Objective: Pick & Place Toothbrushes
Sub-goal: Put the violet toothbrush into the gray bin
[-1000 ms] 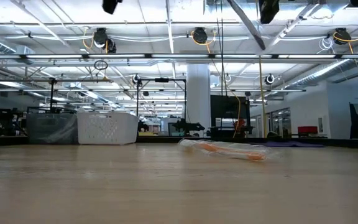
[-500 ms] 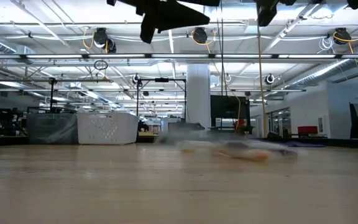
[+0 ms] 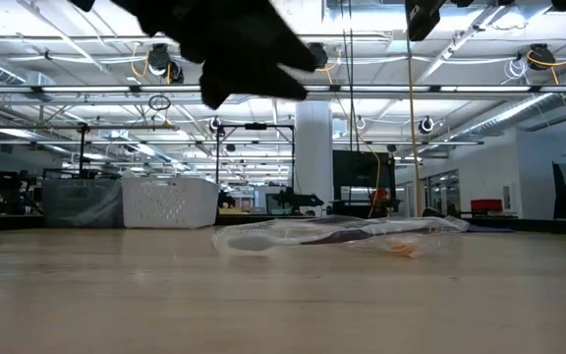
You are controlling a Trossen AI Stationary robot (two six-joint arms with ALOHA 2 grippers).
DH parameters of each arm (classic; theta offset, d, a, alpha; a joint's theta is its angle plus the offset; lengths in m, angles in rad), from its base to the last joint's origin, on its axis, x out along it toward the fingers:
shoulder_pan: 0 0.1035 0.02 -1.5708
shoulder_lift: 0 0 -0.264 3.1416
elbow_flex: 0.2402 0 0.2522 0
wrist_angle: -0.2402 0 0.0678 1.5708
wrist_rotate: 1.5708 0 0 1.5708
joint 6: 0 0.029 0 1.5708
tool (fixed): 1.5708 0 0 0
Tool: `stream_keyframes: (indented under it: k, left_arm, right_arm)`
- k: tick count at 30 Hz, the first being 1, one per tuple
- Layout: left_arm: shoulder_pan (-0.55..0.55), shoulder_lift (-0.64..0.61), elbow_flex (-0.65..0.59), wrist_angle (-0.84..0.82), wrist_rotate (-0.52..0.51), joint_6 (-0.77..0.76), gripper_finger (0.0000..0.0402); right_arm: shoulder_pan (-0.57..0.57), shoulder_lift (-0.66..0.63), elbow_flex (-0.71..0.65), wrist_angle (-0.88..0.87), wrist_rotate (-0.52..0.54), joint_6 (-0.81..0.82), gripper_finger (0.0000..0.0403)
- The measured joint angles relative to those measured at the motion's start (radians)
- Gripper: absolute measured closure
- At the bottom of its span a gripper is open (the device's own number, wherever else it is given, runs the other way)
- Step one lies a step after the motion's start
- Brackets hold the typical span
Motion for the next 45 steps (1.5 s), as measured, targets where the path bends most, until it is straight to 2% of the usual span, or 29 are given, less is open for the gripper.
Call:
stream_keyframes:
  k: [5,10,14,19,21,25,31,35,38,42,45]
  left_arm:
    - [-0.009,0.018,-0.001,-0.071,0.009,-0.046,0.0227]
    - [-0.004,0.047,-0.001,-0.072,-0.006,-0.041,0.0227]
    - [0.000,0.044,0.000,-0.104,-0.012,-0.048,0.0227]
    - [-0.002,0.045,0.000,-0.089,-0.011,-0.054,0.0227]
    - [-0.001,0.045,0.000,-0.093,-0.011,-0.054,0.0227]
    - [-0.001,0.044,0.000,-0.083,-0.012,-0.050,0.0227]
    - [-0.001,0.044,0.000,-0.087,-0.011,-0.054,0.0227]
    - [-0.001,0.044,0.000,-0.087,-0.012,-0.050,0.0227]
    - [-0.001,0.044,0.000,-0.093,-0.012,-0.051,0.0227]
    - [-0.001,0.044,0.000,-0.093,-0.012,-0.051,0.0227]
    - [-0.001,0.044,0.000,-0.092,-0.012,-0.052,0.0227]
  right_arm:
    - [0.000,0.000,0.000,-0.001,0.001,0.000,0.0403]
    - [-0.006,-0.001,0.000,-0.050,-0.011,0.044,0.0400]
    - [-0.026,0.000,0.000,-0.252,-0.121,0.109,0.0401]
    - [-0.039,0.001,-0.001,-0.482,-0.150,0.160,0.0400]
    - [-0.040,0.018,-0.001,-0.515,-0.154,0.190,0.0393]
    - [-0.040,0.080,0.000,-0.510,-0.229,0.212,0.0356]
    - [-0.061,0.205,-0.001,-0.497,-0.229,0.192,0.0276]
    - [-0.098,0.254,-0.001,-0.487,-0.229,0.205,0.0237]
    - [-0.118,0.275,-0.001,-0.474,-0.234,0.206,0.0216]
    - [-0.125,0.309,-0.001,-0.445,-0.309,0.232,0.0199]
    - [-0.120,0.310,-0.001,-0.451,-0.310,0.231,0.0193]
